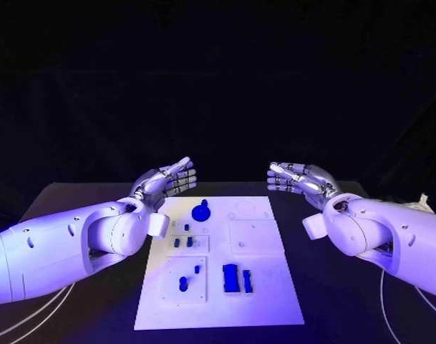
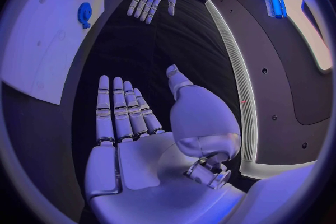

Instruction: Assemble the parts on the task board

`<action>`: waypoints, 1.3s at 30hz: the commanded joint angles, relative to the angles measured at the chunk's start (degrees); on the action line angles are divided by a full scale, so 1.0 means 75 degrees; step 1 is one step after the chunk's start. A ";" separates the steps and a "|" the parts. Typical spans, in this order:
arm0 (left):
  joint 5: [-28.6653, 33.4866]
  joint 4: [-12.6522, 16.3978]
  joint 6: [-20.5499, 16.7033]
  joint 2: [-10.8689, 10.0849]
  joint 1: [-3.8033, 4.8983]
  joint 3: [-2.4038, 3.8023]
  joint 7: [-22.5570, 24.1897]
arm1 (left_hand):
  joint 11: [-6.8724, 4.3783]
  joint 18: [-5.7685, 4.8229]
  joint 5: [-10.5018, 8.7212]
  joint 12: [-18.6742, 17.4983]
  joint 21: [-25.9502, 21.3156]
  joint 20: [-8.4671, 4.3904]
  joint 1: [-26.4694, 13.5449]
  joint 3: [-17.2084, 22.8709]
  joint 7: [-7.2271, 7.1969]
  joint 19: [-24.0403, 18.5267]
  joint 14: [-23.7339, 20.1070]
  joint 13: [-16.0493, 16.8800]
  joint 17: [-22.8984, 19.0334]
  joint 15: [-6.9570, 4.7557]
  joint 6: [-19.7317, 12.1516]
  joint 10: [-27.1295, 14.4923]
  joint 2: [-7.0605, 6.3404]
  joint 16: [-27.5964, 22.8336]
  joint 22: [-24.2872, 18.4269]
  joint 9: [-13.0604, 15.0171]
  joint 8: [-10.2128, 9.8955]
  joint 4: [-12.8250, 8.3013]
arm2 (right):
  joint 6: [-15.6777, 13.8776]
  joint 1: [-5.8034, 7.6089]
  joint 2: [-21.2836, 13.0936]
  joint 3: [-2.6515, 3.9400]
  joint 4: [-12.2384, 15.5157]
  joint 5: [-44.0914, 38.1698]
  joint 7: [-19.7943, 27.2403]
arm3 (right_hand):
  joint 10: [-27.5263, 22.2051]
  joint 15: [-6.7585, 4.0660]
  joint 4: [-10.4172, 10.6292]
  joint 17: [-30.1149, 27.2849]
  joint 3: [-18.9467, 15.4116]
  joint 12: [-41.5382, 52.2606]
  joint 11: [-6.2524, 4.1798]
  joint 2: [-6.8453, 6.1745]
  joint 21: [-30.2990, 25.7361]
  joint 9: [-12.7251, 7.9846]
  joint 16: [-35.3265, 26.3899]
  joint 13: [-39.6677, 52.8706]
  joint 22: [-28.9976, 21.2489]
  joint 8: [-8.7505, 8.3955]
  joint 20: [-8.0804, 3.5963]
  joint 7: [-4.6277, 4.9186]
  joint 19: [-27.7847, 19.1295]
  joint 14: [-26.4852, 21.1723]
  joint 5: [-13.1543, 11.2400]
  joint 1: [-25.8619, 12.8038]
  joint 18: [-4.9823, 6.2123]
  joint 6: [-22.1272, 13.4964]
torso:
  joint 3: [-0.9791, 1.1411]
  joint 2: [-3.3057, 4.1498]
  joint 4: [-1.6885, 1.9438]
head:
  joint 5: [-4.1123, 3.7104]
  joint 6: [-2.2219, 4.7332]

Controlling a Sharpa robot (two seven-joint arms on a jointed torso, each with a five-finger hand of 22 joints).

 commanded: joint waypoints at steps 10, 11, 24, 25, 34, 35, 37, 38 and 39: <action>-0.0528 0.0391 -0.2688 0.0578 -0.0600 0.0306 0.0612 | -0.0859 -0.0513 -0.0107 -0.0822 -0.0153 -0.0722 -0.3834 -0.0988 -0.0962 -0.2140 -0.2569 -0.0109 -0.0867 -0.0754 -0.2728 -0.2836 0.0184 -0.0742 -0.1674 -0.0114 -0.0153 -0.0040 | -0.2645 -0.0750 -0.0100 0.0290 0.1079 0.1463 0.1371 | -0.2990 -0.0262 0.0010 -0.1006 -0.1072 -0.0255 -0.0718 -0.0037 -0.0874 -0.1029 -0.0619 -0.0985 -0.1280 -0.0142 -0.1060 -0.0972 -0.2512 -0.2851 -0.0146 -0.4007 -0.0513 -0.2553 | 0.0261 -0.0495 0.0740 | -0.0485 0.0337; -0.0553 0.0412 -0.2823 0.0610 -0.0635 0.0323 0.0640 | -0.0859 -0.0514 -0.0107 -0.0822 -0.0153 -0.0746 -0.3973 -0.1019 -0.0962 -0.2220 -0.2661 -0.0109 -0.0867 -0.0754 -0.2826 -0.2938 0.0184 -0.0769 -0.1734 -0.0114 -0.0153 -0.0040 | -0.2773 -0.0793 -0.0107 0.0307 0.1137 0.1535 0.1435 | -0.3100 -0.0262 0.0010 -0.1041 -0.1072 -0.0255 -0.0718 -0.0037 -0.0904 -0.1029 -0.1163 -0.0985 -0.1323 -0.0142 -0.1060 -0.0972 -0.2601 -0.2946 -0.0146 -0.4144 -0.0512 -0.2637 | 0.0261 -0.0495 0.0740 | -0.0486 0.0337; -0.0649 0.0493 -0.3341 0.0738 -0.0771 0.0390 0.0748 | -0.0859 -0.1055 -0.0107 -0.0822 -0.0153 -0.1354 -0.5340 -0.1849 -0.0962 -0.2975 -0.3577 -0.0109 -0.0867 -0.0754 -0.3800 -0.3949 0.0184 -0.1386 -0.2330 -0.0114 -0.0153 -0.0040 | -0.3237 -0.0946 -0.0131 0.0366 0.1348 0.1793 0.1667 | -0.4161 -0.0262 0.0010 -0.1883 -0.1072 -0.0255 -0.0718 -0.0037 -0.1635 -0.1029 -0.1163 -0.0985 -0.1781 -0.0142 -0.1060 -0.0972 -0.3500 -0.3967 -0.0146 -0.5577 -0.1085 -0.3550 | 0.0261 -0.0495 0.0740 | -0.0486 0.0337; -0.0649 0.0493 -0.3341 0.0738 -0.0771 0.0390 0.0748 | -0.0859 -0.1055 -0.0107 -0.0822 -0.0153 -0.1354 -0.5412 -0.1849 -0.0962 -0.3003 -0.3626 -0.0109 -0.0867 -0.0754 -0.3855 -0.4005 0.0184 -0.1386 -0.2363 -0.0114 -0.0153 -0.0040 | -0.3237 -0.0946 -0.0131 0.0366 0.1348 0.1793 0.1667 | -0.4202 -0.0262 0.0010 -0.1883 -0.1072 -0.0255 -0.0718 -0.0037 -0.1635 -0.1029 -0.1163 -0.0985 -0.1797 -0.0142 -0.1060 -0.0972 -0.3527 -0.4003 -0.0146 -0.5628 -0.1085 -0.3584 | 0.0261 -0.0495 0.0740 | -0.0486 0.0337; -0.0649 0.0493 -0.3341 0.0738 -0.0771 0.0390 0.0748 | -0.0859 -0.1055 -0.0107 -0.0822 -0.0153 -0.1354 -0.5932 -0.1849 -0.0962 -0.3302 -0.3978 -0.0109 -0.0867 -0.0754 -0.4220 -0.4388 0.0184 -0.1386 -0.2589 -0.0114 -0.0153 -0.0040 | -0.3237 -0.0946 -0.0131 0.0366 0.1348 0.1793 0.1667 | -0.4624 -0.0262 0.0010 -0.1883 -0.1072 -0.0255 -0.0718 -0.0037 -0.1635 -0.1029 -0.1163 -0.0985 -0.2396 -0.0142 -0.1060 -0.0972 -0.3881 -0.4404 -0.0146 -0.6194 -0.1085 -0.3945 | 0.0261 -0.0495 0.0740 | -0.0486 0.0337; -0.0649 0.0493 -0.3341 0.0738 -0.0771 0.0390 0.0748 | -0.0859 -0.1055 -0.0107 -0.0822 -0.0153 -0.1354 -0.5979 -0.1849 -0.0962 -0.3325 -0.4005 -0.0109 -0.0867 -0.0754 -0.4256 -0.4425 0.0184 -0.1386 -0.3134 -0.0114 -0.0153 -0.0040 | -0.3237 -0.0946 -0.0131 0.0366 0.1348 0.1793 0.1667 | -0.4662 -0.0262 0.0010 -0.1883 -0.1072 -0.0255 -0.0718 -0.0037 -0.1635 -0.1029 -0.1163 -0.0985 -0.2396 -0.0142 -0.1060 -0.0972 -0.3916 -0.4441 -0.0146 -0.6244 -0.1085 -0.3976 | 0.0261 -0.0495 0.0740 | -0.0486 0.0337; -0.0649 0.0493 -0.3341 0.0738 -0.0771 0.0390 0.0748 | -0.0859 -0.1055 -0.0107 -0.0822 -0.0153 -0.1354 -0.6077 -0.1849 -0.0962 -0.3371 -0.4072 -0.0109 -0.0867 -0.0754 -0.4324 -0.4495 0.0184 -0.1386 -0.3134 -0.0114 -0.0153 -0.0040 | -0.3237 -0.0946 -0.0131 0.0366 0.1348 0.1793 0.1667 | -0.4741 -0.0262 0.0010 -0.1883 -0.1072 -0.0255 -0.0718 -0.0037 -0.1635 -0.1029 -0.1163 -0.0985 -0.2396 -0.0142 -0.1060 -0.0972 -0.3979 -0.4515 -0.0146 -0.6345 -0.1085 -0.4040 | 0.0261 -0.0495 0.0740 | -0.0486 0.0337; -0.0649 0.0493 -0.3341 0.0738 -0.0771 0.0390 0.0748 | -0.0859 -0.1055 -0.0107 -0.0822 -0.0153 -0.1354 -0.6130 -0.1849 -0.0962 -0.3402 -0.4102 -0.0109 -0.0867 -0.0754 -0.4356 -0.4537 0.0184 -0.1386 -0.3134 -0.0114 -0.0153 -0.0040 | -0.3237 -0.0946 -0.0131 0.0366 0.1348 0.1793 0.1667 | -0.4784 -0.0262 0.0010 -0.1883 -0.1072 -0.0255 -0.0718 -0.0037 -0.1635 -0.1029 -0.1163 -0.0985 -0.2396 -0.0142 -0.1060 -0.0972 -0.4009 -0.4556 -0.0146 -0.6402 -0.1085 -0.4056 | 0.0261 -0.0495 0.0740 | -0.0486 0.0337; -0.0649 0.0493 -0.3341 0.0738 -0.0771 0.0390 0.0748 | -0.0859 -0.1055 -0.0107 -0.0822 -0.0153 -0.1354 -0.6175 -0.1849 -0.0962 -0.3417 -0.4122 -0.0109 -0.0867 -0.0754 -0.4395 -0.4567 0.0184 -0.1386 -0.3134 -0.0114 -0.0153 -0.0040 | -0.3237 -0.0946 -0.0131 0.0366 0.1348 0.1793 0.1667 | -0.4813 -0.0262 0.0010 -0.1883 -0.1072 -0.0255 -0.0718 -0.0037 -0.1635 -0.1029 -0.1163 -0.0985 -0.2396 -0.0142 -0.1060 -0.0972 -0.4036 -0.4590 -0.0146 -0.6449 -0.1085 -0.4096 | 0.0261 -0.0495 0.0740 | -0.0486 0.0337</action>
